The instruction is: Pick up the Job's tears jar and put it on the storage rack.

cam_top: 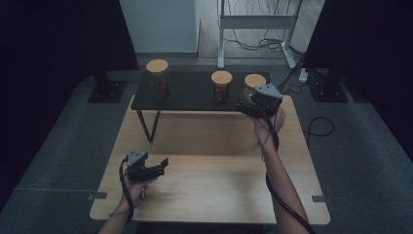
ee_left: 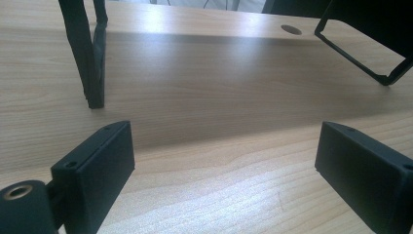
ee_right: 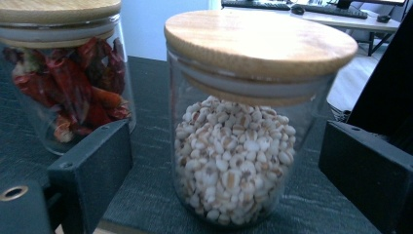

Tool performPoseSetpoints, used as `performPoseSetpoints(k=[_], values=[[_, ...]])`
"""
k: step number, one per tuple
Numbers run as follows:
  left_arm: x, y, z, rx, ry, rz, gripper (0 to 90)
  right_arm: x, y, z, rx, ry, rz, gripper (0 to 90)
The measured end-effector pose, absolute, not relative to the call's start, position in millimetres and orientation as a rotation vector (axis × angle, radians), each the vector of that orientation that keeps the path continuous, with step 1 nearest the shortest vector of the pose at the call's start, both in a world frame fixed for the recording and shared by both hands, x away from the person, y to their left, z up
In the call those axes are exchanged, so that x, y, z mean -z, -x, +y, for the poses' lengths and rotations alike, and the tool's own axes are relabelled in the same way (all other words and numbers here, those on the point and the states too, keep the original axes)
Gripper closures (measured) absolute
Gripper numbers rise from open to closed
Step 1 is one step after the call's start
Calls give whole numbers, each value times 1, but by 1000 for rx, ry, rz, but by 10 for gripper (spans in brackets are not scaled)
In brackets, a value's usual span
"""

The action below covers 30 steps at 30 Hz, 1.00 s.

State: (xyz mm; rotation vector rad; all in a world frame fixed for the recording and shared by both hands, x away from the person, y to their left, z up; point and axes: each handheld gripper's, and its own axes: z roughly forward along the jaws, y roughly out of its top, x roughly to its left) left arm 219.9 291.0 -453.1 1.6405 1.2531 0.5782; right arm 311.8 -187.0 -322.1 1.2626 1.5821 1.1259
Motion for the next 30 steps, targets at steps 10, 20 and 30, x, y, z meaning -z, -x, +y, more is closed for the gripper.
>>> performPoseSetpoints(k=[10,20,30], values=[[453,-219,290,-584,-1645,1245,69,329,-296,-192,-1143,-1258,1593,53],[453,-218,287,-584,-1655,1242,69,339,-280,-199,-1164,-1257,1596,55],[453,-218,286,-584,-1665,1236,69,349,-265,-204,-1173,-1266,1606,56]])
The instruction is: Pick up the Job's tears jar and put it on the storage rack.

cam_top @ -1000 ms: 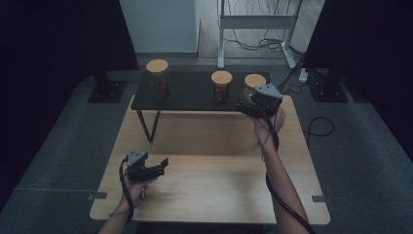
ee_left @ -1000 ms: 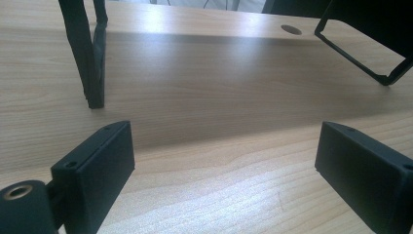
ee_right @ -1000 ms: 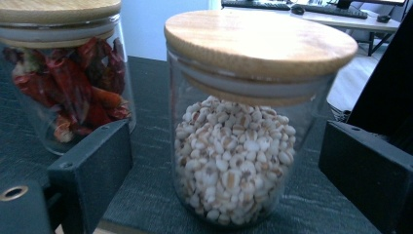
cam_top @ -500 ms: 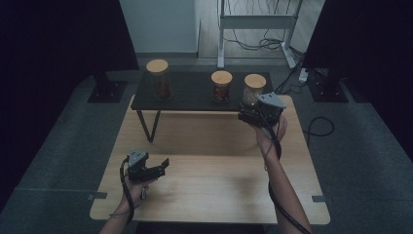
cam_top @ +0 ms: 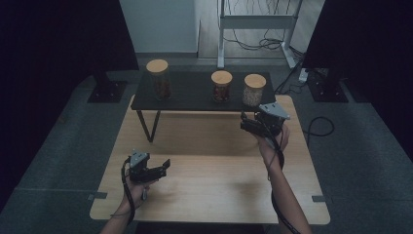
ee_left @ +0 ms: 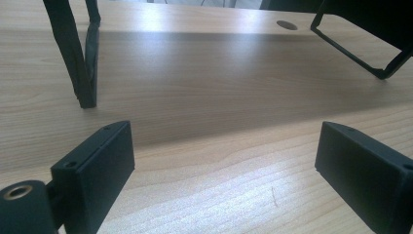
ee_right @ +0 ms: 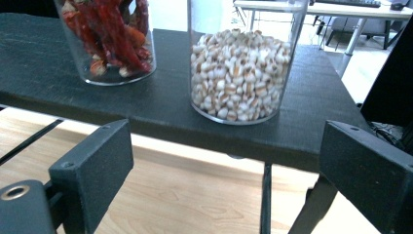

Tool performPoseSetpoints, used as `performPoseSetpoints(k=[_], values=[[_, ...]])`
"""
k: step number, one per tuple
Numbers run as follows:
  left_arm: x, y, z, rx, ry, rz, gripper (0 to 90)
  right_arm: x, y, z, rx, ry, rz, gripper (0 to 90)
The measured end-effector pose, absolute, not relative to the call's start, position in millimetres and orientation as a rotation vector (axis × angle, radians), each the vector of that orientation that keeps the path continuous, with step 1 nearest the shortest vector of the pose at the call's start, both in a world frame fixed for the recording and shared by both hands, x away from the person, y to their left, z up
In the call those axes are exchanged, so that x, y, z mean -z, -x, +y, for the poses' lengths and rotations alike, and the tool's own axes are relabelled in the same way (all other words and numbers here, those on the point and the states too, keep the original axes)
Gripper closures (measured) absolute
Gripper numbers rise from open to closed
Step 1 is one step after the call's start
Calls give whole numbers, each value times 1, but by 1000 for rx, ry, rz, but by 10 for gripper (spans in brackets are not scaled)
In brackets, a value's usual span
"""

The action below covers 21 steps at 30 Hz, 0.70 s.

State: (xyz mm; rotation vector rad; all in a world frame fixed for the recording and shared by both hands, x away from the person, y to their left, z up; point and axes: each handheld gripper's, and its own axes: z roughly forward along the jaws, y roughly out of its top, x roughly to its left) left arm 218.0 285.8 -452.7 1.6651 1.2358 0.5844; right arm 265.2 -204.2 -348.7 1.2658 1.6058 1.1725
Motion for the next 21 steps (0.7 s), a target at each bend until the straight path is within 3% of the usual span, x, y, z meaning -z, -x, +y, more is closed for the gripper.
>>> performPoseSetpoints(k=[21], values=[[454,-218,284,-581,-1672,1235,69,378,-222,-213,-1227,-1273,1651,67]])
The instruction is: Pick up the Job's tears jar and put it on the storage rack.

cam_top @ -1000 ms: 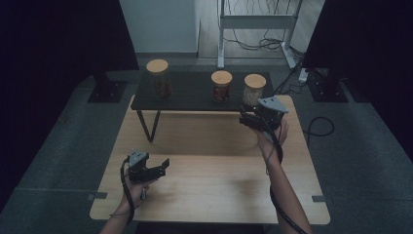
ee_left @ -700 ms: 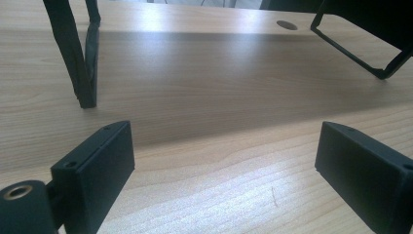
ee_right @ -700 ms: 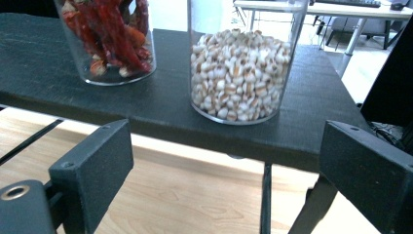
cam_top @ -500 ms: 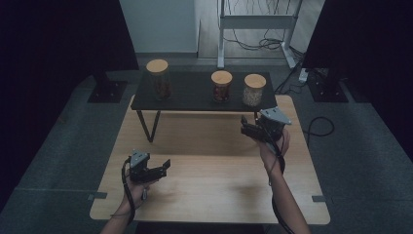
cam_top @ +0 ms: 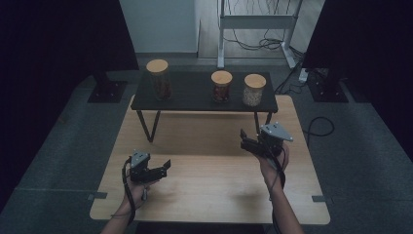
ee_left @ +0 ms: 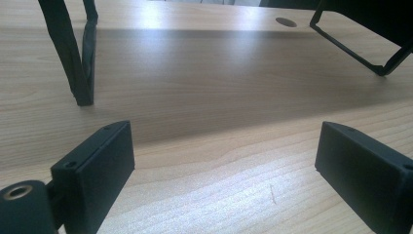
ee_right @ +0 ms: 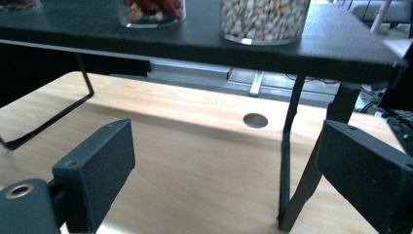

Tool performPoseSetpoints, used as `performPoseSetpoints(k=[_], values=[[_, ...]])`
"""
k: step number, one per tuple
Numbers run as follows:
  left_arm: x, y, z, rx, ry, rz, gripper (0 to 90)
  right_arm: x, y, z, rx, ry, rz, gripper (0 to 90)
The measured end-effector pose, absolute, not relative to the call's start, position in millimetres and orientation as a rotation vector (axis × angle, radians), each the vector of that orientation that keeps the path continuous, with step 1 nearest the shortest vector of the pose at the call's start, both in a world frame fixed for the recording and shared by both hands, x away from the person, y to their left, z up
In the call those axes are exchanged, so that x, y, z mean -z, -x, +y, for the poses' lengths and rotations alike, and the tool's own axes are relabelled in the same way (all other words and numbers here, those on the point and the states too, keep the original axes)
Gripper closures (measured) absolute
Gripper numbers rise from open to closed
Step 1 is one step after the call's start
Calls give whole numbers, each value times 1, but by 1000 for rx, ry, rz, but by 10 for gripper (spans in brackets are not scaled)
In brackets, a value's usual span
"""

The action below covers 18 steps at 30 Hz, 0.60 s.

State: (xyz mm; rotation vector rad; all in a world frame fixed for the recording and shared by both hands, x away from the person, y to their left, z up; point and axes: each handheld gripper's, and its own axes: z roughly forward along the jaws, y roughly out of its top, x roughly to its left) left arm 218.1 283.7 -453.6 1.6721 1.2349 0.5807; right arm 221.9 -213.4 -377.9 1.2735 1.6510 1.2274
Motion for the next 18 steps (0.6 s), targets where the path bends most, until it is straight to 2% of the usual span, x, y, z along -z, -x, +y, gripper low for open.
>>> performPoseSetpoints(k=[18], values=[[453,-218,284,-581,-1672,1232,68,392,-213,-211,-1199,-1299,1721,70]])
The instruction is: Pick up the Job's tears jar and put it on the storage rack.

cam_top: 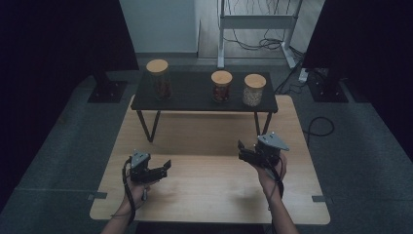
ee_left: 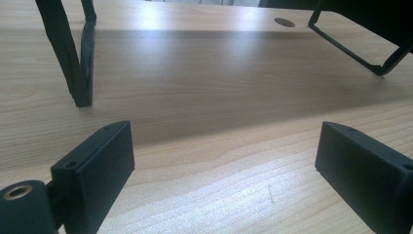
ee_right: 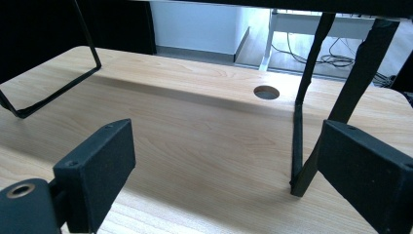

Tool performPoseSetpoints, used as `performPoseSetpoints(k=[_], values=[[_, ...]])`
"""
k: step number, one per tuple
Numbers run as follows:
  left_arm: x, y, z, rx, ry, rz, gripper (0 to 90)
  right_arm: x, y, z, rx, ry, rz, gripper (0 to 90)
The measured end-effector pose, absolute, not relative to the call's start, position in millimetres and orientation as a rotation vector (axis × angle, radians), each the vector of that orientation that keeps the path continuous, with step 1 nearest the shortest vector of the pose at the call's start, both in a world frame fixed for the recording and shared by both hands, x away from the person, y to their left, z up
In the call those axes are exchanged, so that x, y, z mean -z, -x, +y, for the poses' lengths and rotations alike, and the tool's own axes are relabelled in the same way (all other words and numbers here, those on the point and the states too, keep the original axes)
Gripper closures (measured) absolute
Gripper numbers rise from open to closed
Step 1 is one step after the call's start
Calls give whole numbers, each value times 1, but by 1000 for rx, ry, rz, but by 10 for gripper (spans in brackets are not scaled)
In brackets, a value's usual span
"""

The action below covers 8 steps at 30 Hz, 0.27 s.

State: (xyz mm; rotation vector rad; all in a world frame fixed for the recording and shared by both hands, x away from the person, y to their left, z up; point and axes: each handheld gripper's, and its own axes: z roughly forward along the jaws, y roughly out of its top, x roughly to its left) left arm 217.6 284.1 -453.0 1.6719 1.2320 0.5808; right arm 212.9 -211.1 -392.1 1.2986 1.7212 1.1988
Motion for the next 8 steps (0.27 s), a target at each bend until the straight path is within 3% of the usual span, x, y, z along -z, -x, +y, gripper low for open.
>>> performPoseSetpoints(k=[8], values=[[453,-218,286,-572,-1659,1227,63,395,-206,-211,-1235,-1282,1700,67]])
